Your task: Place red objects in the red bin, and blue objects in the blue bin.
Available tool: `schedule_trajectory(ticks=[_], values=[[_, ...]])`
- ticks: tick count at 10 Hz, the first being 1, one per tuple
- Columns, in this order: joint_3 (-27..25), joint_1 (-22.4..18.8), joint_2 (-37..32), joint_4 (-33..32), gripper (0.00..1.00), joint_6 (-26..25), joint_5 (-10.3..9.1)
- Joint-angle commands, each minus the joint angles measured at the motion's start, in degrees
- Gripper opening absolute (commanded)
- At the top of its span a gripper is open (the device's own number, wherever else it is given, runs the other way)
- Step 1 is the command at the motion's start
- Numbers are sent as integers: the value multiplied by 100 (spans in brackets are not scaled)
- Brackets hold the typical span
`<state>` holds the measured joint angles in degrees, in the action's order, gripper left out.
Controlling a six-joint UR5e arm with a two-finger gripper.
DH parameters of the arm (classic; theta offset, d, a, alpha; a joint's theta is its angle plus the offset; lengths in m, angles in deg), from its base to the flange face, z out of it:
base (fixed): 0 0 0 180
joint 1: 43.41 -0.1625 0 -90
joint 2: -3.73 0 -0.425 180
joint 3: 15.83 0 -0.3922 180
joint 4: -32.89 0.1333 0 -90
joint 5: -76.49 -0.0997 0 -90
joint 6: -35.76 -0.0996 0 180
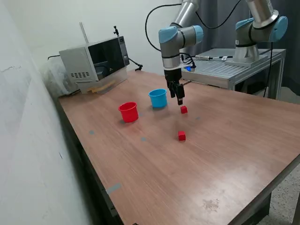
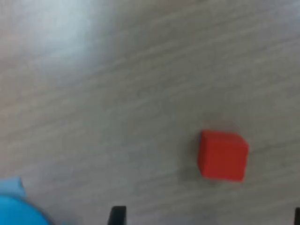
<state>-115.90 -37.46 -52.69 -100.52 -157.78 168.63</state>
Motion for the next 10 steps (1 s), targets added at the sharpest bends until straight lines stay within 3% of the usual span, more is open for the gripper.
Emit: schedule_trajectory(ticks=[1, 7, 10], values=[[-223, 3, -9, -62, 100, -262, -3], [-495, -67, -35, -526, 100, -368, -12], [-505, -146, -35, -633, 100, -368, -188]])
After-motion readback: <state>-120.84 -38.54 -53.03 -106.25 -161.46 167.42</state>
